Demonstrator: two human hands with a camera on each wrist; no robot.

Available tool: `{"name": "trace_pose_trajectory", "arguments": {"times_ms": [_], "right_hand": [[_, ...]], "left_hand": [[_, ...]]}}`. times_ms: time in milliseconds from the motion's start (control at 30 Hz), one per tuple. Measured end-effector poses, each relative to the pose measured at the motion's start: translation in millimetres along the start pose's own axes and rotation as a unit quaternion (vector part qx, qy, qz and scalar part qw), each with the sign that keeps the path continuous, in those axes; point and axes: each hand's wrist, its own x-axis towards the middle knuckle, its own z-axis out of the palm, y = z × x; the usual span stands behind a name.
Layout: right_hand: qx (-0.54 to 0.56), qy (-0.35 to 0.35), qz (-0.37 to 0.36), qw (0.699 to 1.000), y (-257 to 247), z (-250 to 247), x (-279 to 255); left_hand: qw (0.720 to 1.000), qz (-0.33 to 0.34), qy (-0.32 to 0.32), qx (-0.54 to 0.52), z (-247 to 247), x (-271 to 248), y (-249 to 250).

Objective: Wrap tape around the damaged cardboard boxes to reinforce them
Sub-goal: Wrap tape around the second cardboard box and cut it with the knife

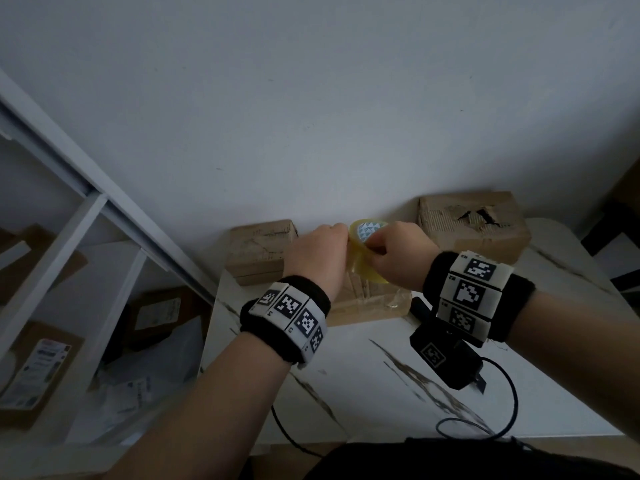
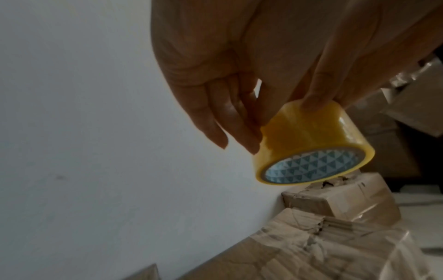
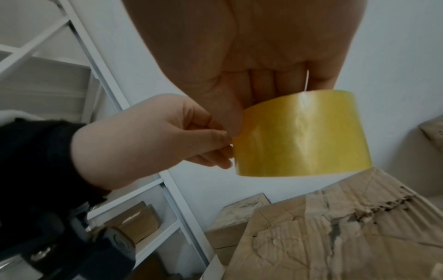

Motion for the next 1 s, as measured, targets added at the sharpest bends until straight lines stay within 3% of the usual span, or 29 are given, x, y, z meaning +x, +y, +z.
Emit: {"name": "trace_pose_trajectory", "arguments": {"times_ms": [100,267,567,733,1000], "right_hand": [[-0.010,-0.005,-0.005,1.000,-0.2,0.6,-0.6],[0.019,-0.005,-0.001,1.000,0.6,1.8,2.6],[0.141,0.007,0.044,0.989,13.2,2.8,3.1],[0.148,0.003,0.037,0.988,16.7,-1.4,2.0],[0.068,-0.010,0.030,0.997,19.6,0.8,6.1]], "left_hand": [[0.999,0.019,-0.007,0.038,-1.0,1.4,-2.2],[1.000,0.020,-0.011,-0.007,-4.1,3.4,-2.8],[0.983,0.027,-0.019,-0.182,8.4,1.7,-16.1],[0.964,0.010,0.002,-0.265,15.8,1.9,-18.4],[0.987,0.037,0.042,-0.152,20.8,-1.1,-6.9]]}}
